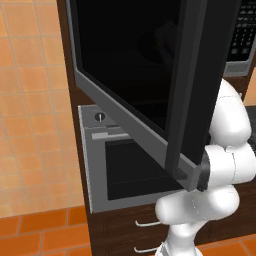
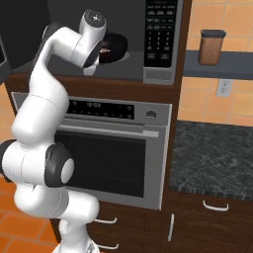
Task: Open the microwave, place the bowl with waffle inside the microwave, then close the microwave door and turn it on.
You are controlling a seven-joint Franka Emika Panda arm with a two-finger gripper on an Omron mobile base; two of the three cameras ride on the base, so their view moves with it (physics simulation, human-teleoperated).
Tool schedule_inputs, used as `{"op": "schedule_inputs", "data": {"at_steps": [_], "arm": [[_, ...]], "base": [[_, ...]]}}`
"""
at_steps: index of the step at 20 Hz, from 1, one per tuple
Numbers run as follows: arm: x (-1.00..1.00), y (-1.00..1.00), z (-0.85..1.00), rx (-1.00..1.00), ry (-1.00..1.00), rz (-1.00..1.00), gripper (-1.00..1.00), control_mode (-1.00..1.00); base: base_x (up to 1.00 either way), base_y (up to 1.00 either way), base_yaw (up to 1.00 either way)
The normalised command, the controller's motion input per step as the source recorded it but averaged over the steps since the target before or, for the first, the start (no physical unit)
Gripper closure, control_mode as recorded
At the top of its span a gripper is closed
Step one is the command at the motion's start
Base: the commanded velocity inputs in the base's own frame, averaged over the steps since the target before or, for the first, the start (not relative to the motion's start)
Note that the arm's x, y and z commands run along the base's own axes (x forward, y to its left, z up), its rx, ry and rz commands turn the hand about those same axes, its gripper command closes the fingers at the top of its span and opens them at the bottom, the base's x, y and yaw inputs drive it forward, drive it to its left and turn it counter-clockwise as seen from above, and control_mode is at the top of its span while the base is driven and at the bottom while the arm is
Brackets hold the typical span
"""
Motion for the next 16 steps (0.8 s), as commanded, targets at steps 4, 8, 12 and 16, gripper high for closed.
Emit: {"op": "schedule_inputs", "data": {"at_steps": [4, 8, 12, 16], "arm": [[-0.59, 0.00, 0.04, 0.02, -0.11, 0.10, -1.00, -1.00], [-0.96, 0.00, 0.01, 0.00, -0.06, 0.12, -1.00, -1.00], [-1.00, -0.03, 0.08, 0.00, 0.00, 0.08, -1.00, -1.00], [-0.43, 0.00, -0.03, -0.01, -0.05, 0.00, -1.00, -1.00]], "base": [[0.00, 0.00, 0.00], [0.00, 0.00, 0.00], [0.00, 0.00, 0.00], [0.00, 0.00, 0.00]]}}
